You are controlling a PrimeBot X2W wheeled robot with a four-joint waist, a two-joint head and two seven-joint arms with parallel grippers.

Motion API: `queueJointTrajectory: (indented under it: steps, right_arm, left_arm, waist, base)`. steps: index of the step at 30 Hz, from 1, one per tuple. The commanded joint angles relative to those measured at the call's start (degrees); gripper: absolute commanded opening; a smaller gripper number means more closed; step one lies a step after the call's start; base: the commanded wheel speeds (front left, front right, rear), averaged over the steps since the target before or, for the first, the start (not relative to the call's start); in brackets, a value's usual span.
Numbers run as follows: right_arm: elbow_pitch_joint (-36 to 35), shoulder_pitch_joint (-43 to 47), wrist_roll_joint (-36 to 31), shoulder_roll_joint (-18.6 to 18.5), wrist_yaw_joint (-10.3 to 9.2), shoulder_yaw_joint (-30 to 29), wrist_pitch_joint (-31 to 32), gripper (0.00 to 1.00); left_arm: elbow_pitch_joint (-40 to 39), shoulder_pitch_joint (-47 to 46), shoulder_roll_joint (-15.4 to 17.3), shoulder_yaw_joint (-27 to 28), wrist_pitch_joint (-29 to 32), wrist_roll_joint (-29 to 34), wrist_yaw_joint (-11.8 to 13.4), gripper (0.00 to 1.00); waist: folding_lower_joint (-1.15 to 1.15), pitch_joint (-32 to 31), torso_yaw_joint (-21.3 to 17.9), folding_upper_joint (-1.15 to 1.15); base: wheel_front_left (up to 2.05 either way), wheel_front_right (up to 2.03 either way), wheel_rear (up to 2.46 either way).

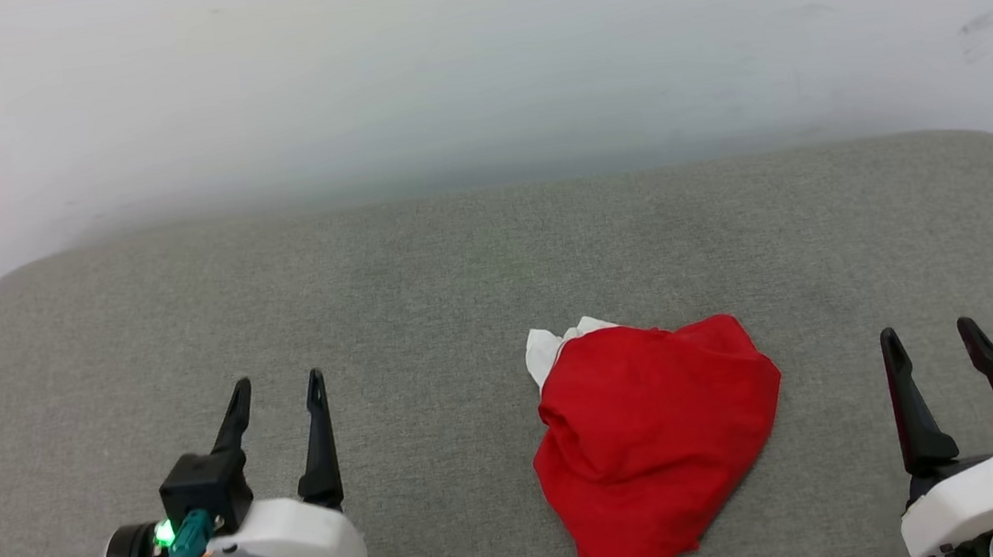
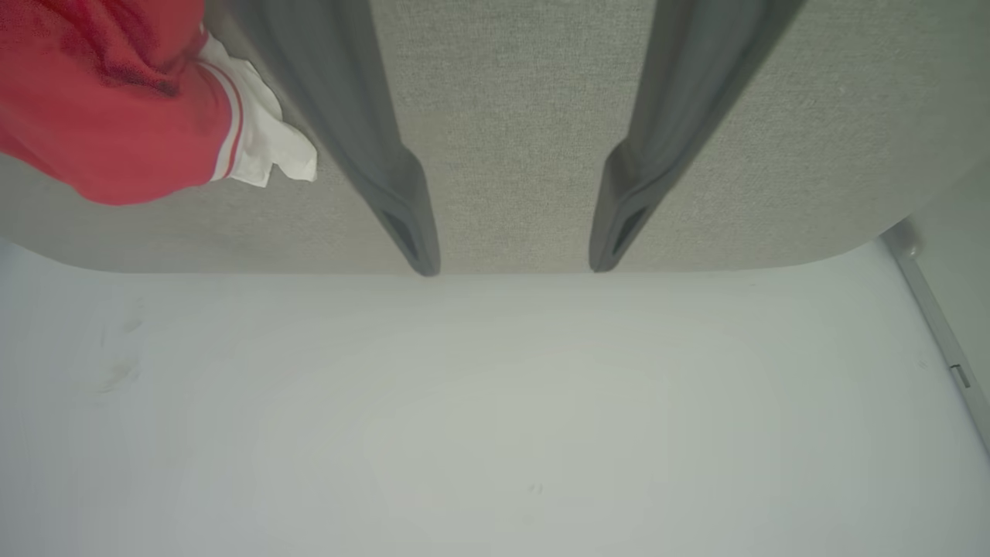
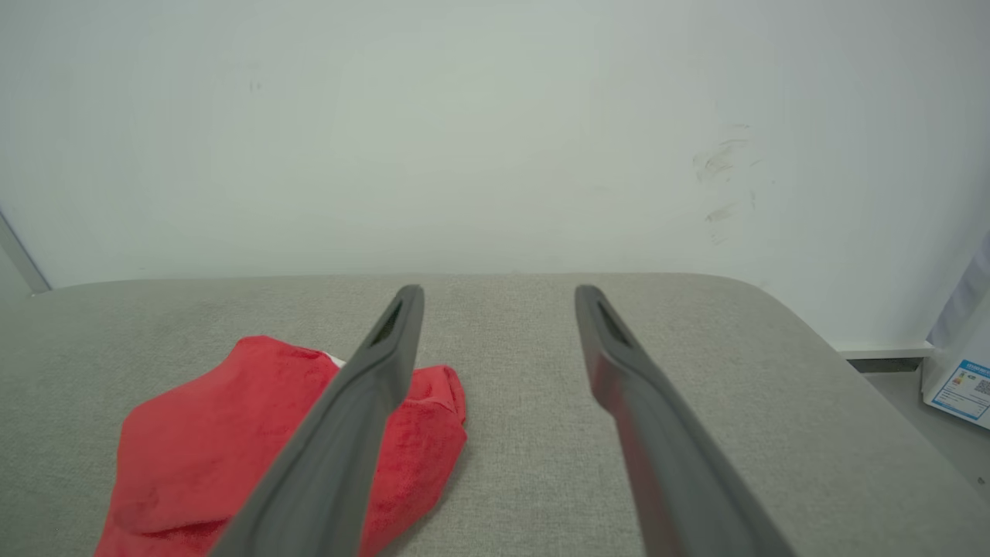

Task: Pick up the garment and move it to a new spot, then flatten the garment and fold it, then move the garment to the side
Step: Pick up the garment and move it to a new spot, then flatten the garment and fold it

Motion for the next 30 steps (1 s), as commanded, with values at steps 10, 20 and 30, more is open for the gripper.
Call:
queueJointTrajectory:
  steps: [10, 20, 30]
  right_arm:
    - [-0.86, 2.04, 0.3, 0.04, -0.02, 0.46, 0.85, 1.0]
    - [-1.25, 1.44, 0.4, 0.04, -0.02, 0.76, 1.17, 1.0]
    - [-1.86, -0.05, -0.98, 0.05, -0.02, 1.52, 1.84, 1.0]
  left_arm:
    - [-2.7, 4.74, 1.52, -0.31, 1.0, -0.33, 1.1, 1.0]
    - [-2.99, 3.86, 1.92, -0.9, 2.2, -0.5, 1.07, 1.0]
    - [-1.11, -10.39, -0.99, -6.65, 10.52, -0.94, -5.38, 1.0]
  waist:
    - [0.0, -0.84, -0.68, 0.0]
    - [0.0, -0.4, -0.67, 0.0]
    - [0.0, 2.05, -1.37, 0.0]
  base:
    - [0.0, 0.0, 0.0]
    - [0.0, 0.0, 0.0]
    - [0.0, 0.0, 0.0]
